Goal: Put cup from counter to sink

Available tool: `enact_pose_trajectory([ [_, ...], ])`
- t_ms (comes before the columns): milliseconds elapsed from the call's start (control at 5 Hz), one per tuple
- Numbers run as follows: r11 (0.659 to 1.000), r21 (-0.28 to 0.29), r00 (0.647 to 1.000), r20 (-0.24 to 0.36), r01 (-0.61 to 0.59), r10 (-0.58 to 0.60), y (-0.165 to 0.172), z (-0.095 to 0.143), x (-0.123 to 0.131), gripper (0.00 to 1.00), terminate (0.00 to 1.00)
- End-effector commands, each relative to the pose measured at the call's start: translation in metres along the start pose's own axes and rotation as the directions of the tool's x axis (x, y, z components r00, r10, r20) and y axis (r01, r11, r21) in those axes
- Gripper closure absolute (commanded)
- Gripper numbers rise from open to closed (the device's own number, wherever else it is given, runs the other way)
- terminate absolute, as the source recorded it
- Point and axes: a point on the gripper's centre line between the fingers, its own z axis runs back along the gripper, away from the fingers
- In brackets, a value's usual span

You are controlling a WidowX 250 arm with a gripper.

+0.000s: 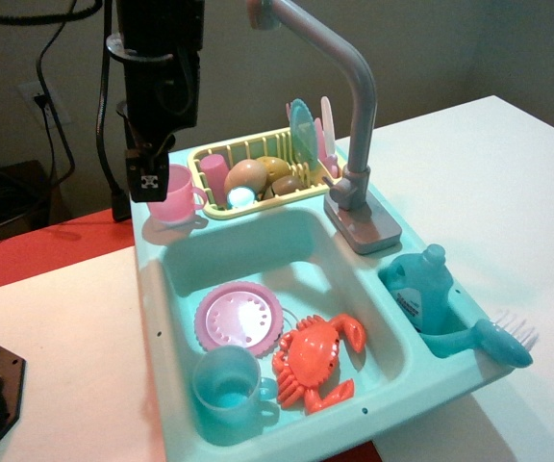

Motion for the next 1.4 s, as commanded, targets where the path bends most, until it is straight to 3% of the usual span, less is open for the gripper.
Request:
enact_pose_trajectory([
  [0,1.000,0.000,1.000,0.000,0.000,0.000,0.000,0.000,0.000,0.00,0.00],
  [600,0.997,0.010,0.996,-0.035,-0.082,0.082,0.043,-0.014,0.013,0.00,0.00],
  [1000,0.997,0.001,0.995,-0.073,-0.073,0.073,0.040,-0.032,0.007,0.00,0.00],
  [1200,0.997,0.010,0.996,-0.057,-0.073,0.073,0.037,-0.036,0.004,0.00,0.00],
])
